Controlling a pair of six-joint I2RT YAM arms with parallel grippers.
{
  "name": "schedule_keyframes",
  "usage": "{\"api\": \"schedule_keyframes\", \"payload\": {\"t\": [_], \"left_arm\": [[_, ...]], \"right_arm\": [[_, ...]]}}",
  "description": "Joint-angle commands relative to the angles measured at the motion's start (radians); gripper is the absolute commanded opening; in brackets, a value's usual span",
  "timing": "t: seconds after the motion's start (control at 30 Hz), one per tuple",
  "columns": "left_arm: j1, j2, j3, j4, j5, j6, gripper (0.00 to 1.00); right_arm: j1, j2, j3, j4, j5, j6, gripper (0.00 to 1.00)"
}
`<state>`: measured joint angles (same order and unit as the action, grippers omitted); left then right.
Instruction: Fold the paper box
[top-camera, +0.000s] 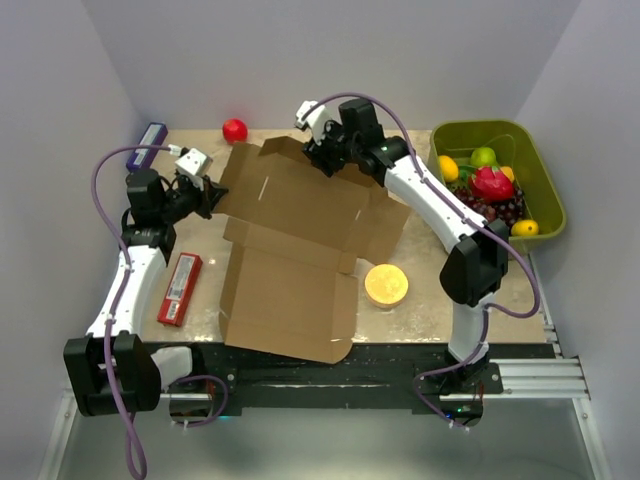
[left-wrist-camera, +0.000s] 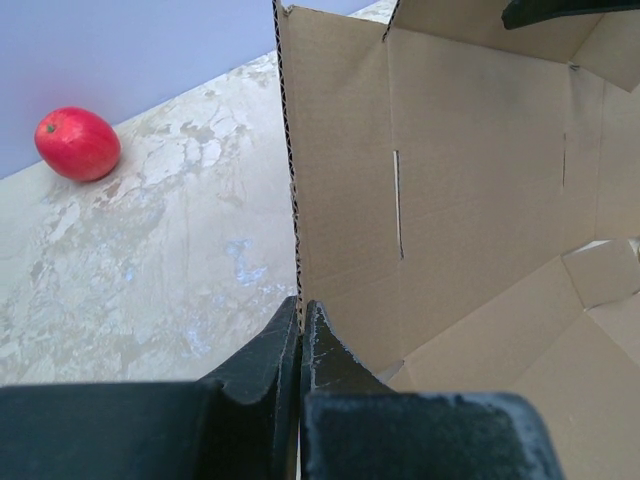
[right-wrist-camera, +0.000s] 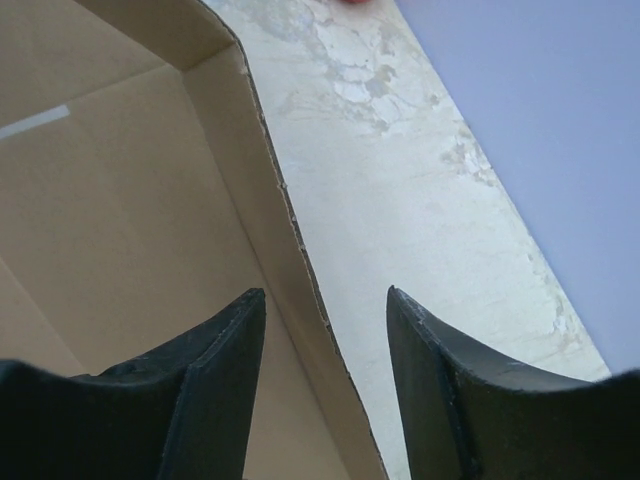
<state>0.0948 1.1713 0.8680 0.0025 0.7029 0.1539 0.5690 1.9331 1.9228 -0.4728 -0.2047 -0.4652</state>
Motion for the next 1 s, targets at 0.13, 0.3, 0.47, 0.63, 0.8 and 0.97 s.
{"api": "schedule_keyframes", "payload": {"t": [0.13, 0.3, 0.47, 0.63, 0.8, 0.97], "left_arm": [[-0.006, -0.018, -0.003, 0.034, -0.055, -0.008, 0.00], [-0.023, -0.007, -0.001, 0.045, -0.109, -0.046, 0.11], [-0.026, -0.027, 0.008, 0.033, -0.204, -0.091, 0.73], [-0.041, -0.155, -0.036, 0.047, -0.429, -0.223, 0.81], [-0.063, -0.344, -0.147, 0.039, -0.459, -0.361, 0.75], [-0.086, -0.355, -0.217, -0.068, -0.327, -0.505, 0.69]], "right_arm": [[-0.001, 0.017, 0.074, -0.070, -0.030, -0.061, 0.15], [0.002, 0.007, 0.047, -0.050, -0.013, -0.072, 0.00], [0.005, 0.015, 0.048, -0.050, 0.030, -0.085, 0.00], [0.023, 0.024, 0.053, -0.061, 0.073, -0.113, 0.00], [0.035, 0.038, 0.048, -0.066, 0.093, -0.127, 0.00], [0.042, 0.046, 0.048, -0.064, 0.126, -0.130, 0.00]]}}
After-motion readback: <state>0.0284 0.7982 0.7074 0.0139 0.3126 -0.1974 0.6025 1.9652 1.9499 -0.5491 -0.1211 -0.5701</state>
